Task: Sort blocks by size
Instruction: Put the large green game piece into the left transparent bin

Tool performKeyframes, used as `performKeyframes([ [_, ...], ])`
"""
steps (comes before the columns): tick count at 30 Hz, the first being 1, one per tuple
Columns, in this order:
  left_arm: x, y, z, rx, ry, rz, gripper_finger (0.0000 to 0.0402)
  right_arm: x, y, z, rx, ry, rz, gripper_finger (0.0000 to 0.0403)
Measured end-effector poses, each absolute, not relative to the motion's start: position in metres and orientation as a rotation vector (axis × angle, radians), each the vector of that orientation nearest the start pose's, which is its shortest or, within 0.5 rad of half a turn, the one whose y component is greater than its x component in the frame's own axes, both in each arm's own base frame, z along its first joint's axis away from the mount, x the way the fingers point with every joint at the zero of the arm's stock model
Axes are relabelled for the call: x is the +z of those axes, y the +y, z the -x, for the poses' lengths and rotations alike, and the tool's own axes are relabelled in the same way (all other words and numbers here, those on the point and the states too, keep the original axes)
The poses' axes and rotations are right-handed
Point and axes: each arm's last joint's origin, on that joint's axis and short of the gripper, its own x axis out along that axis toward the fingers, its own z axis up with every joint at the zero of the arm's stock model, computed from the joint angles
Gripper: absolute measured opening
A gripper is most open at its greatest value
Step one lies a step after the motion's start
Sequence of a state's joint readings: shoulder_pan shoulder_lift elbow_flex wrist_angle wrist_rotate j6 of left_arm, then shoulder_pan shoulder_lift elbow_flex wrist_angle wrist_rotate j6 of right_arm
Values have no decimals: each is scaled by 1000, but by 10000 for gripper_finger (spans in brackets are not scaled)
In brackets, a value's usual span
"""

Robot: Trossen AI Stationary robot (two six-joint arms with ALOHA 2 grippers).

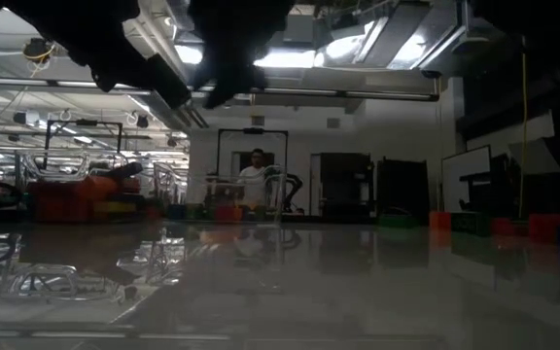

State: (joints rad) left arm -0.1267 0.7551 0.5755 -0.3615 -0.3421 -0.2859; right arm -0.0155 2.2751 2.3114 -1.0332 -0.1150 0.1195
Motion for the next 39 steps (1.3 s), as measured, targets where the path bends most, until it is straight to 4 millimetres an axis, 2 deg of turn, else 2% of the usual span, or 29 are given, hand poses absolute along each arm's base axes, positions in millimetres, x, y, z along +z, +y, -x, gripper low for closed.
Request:
performKeyframes([
  [4,256,2,-154,441,433,153,76,310,-29,-459,9,1122,-152,219],
  [12,254,30,-127,931,382,257,87,337,-83,-398,-143,1391,-95,216],
  [17,240,42,-109,1170,458,333,98,345,-108,-387,-157,1363,-93,216],
  [22,234,48,-100,1290,505,386,101,343,-133,-380,-231,1373,-114,216],
  [28,233,51,-99,1296,531,379,119,312,-160,-369,-335,1505,-168,216],
  [34,232,51,-100,1255,554,419,159,259,-188,-347,-517,1695,-259,216],
  [39,232,51,-100,1235,564,434,175,214,-210,-331,-553,1717,-361,216],
])
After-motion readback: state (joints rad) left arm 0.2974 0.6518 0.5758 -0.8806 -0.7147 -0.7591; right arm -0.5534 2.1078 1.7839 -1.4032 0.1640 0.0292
